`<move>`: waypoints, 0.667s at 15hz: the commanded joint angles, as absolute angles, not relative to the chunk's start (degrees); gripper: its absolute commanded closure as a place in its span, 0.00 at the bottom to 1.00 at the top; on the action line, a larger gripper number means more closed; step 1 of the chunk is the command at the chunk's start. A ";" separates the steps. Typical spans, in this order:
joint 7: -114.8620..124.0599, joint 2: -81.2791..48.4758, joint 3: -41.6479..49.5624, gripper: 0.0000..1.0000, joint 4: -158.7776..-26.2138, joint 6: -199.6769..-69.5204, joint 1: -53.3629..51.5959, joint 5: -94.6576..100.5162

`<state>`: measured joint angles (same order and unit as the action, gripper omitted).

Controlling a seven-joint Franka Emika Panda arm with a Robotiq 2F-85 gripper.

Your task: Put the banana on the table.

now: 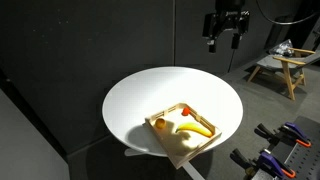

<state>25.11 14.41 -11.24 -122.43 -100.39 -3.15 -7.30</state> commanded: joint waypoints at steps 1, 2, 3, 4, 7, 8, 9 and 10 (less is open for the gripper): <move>25.25 14.38 -10.64 0.00 -122.30 -100.29 -3.81 -7.14; 25.25 14.43 -10.64 0.00 -122.30 -100.29 -3.81 -7.14; 25.25 14.45 -10.64 0.00 -122.30 -100.29 -3.81 -7.14; 25.25 14.45 -10.64 0.00 -122.30 -100.29 -3.81 -7.14; 23.93 14.23 -10.46 0.00 -122.37 -100.63 -3.84 -6.97; 22.94 13.98 -10.32 0.00 -122.35 -100.72 -3.88 -6.87; 21.60 13.65 -10.16 0.00 -122.30 -100.75 -3.91 -6.70; 20.16 13.15 -9.94 0.00 -122.17 -100.75 -3.93 -6.53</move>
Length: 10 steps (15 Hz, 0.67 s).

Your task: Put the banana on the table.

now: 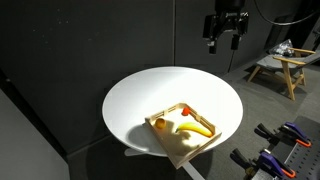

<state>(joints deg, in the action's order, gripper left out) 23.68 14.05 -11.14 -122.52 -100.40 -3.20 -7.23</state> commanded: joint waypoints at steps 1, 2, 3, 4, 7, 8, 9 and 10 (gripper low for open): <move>18.29 12.74 -9.70 0.00 -122.14 -100.92 -3.96 -6.29; 16.39 12.31 -9.39 0.00 -122.06 -101.01 -3.96 -6.18; 14.02 11.86 -9.09 0.00 -122.08 -101.38 -4.01 -5.89; 11.90 11.49 -8.79 0.00 -122.13 -101.83 -4.05 -5.70; 5.08 10.34 -8.09 0.00 -122.81 -104.05 -4.28 -4.55; 3.16 10.08 -7.96 0.00 -123.18 -104.96 -4.37 -4.15; 1.18 9.96 -7.92 0.00 -123.94 -106.57 -4.48 -3.57; -0.57 9.88 -7.88 0.00 -124.78 -108.34 -4.62 -2.91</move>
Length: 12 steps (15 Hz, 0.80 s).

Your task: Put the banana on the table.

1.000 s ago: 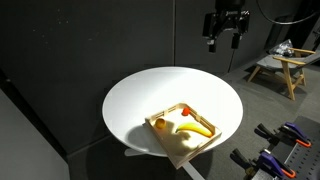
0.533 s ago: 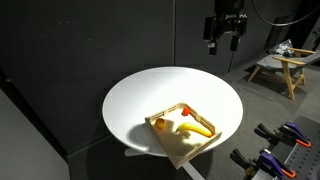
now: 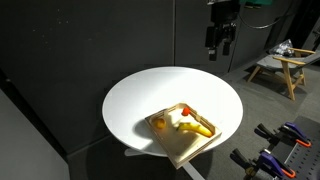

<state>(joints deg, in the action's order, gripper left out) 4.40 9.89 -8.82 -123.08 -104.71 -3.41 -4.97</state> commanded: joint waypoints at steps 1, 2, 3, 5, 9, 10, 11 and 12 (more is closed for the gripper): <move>-2.25 9.80 -7.85 0.00 -125.67 -110.30 -4.80 -2.40; -3.74 9.70 -7.86 0.00 -126.87 -112.77 -4.98 -1.87; -4.93 9.59 -7.82 0.00 -127.96 -114.96 -5.13 -1.66; -6.29 8.97 -7.71 0.00 -129.84 -118.99 -5.43 -1.43; -6.72 7.14 -7.43 0.00 -132.68 -124.42 -5.60 -1.86; -6.66 6.59 -7.35 0.00 -133.14 -125.40 -5.57 -1.79; -6.55 5.95 -7.28 0.00 -133.59 -126.16 -5.48 -1.54; -6.46 5.30 -7.22 0.00 -134.01 -126.92 -5.41 -1.28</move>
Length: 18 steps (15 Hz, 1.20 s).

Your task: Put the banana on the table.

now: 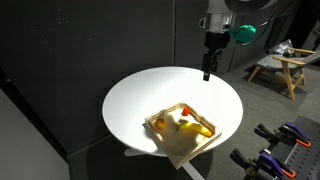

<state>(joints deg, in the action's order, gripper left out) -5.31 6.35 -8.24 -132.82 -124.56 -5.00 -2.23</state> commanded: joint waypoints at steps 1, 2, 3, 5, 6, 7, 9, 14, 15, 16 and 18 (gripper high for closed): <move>-6.32 4.59 -7.16 0.00 -134.46 -127.54 -5.35 -0.90; -6.18 3.89 -7.09 0.00 -134.89 -128.25 -5.31 -0.40; -5.99 3.02 -7.04 0.00 -135.24 -129.09 -5.28 0.26; -5.45 1.33 -6.92 0.00 -135.77 -130.60 -5.23 1.76; -5.18 0.41 -6.85 0.00 -135.92 -131.36 -5.22 2.41; -4.89 -0.50 -6.80 0.00 -135.99 -132.03 -5.23 3.07; -4.13 -2.53 -6.72 0.00 -136.04 -133.48 -5.33 4.39; -3.01 -5.88 -6.64 0.00 -135.77 -134.40 -5.64 6.43; -4.64 -5.47 -6.80 0.00 -135.96 -133.89 -5.42 4.75; -4.62 -5.89 -6.80 0.00 -135.96 -133.90 -5.43 4.82; -4.62 -6.14 -6.81 0.00 -135.95 -133.92 -5.44 4.83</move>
